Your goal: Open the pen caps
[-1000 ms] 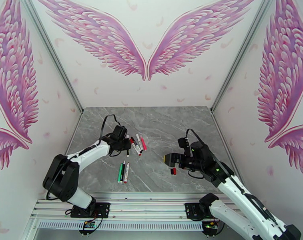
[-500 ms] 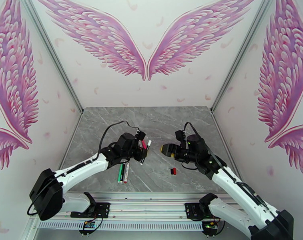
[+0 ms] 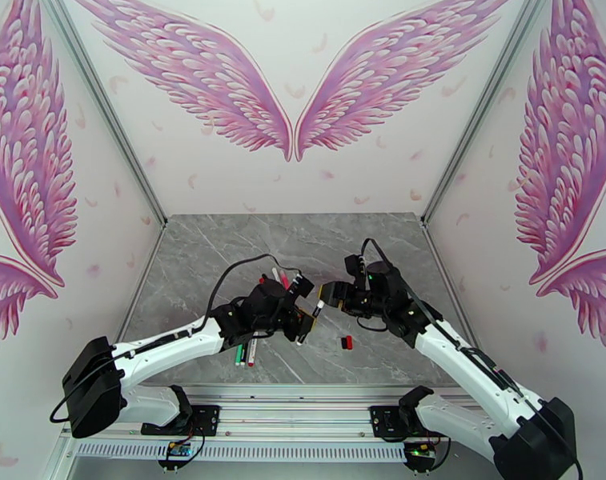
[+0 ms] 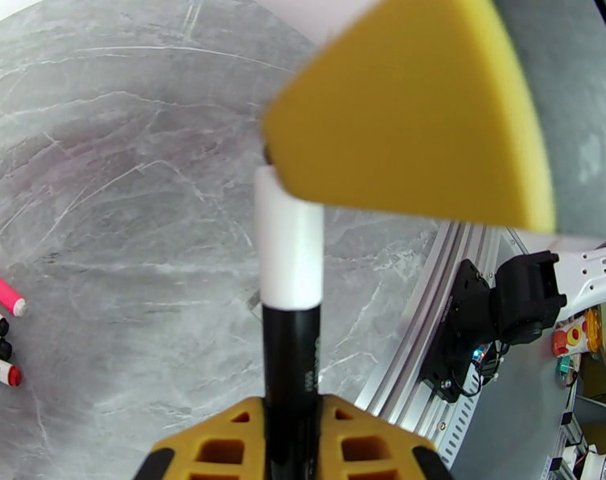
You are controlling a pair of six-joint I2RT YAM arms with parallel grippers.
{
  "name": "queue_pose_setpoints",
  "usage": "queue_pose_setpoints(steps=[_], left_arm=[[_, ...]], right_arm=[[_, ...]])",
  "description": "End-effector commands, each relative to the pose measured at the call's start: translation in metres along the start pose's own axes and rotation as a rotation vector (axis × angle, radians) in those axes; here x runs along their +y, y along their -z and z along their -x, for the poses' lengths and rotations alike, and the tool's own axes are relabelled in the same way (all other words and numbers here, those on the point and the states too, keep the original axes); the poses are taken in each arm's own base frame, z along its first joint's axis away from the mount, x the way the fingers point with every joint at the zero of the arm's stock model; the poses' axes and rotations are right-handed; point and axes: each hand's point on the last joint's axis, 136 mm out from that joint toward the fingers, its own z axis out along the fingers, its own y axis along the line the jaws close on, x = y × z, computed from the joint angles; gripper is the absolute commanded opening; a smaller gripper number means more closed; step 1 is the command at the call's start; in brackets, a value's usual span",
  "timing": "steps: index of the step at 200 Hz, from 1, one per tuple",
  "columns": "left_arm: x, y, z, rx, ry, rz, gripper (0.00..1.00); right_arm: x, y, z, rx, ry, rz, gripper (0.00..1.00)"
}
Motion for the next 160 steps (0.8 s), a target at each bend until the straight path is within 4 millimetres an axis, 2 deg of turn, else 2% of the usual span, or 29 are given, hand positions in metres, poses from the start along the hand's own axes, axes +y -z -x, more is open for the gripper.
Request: queue_pose_setpoints(steps=[1, 52, 89, 160], left_arm=[[-0.008, 0.005, 0.019, -0.061, -0.035, 0.002, 0.17], [-0.010, 0.000, 0.019, -0.064, -0.028, -0.009, 0.17], [-0.012, 0.001, 0.020, -0.070, -0.023, -0.018, 0.17], [-0.017, 0.001, 0.022, -0.070, -0.007, -0.041, 0.16]], right_arm=[[0.018, 0.001, 0.003, 0.008, 0.011, 0.061, 0.55], [0.014, -0.005, -0.005, 0.038, -0.012, 0.078, 0.48], [0.010, -0.008, -0.008, 0.047, -0.018, 0.070, 0.47], [0.006, -0.010, -0.009, 0.042, -0.014, 0.058, 0.37]])
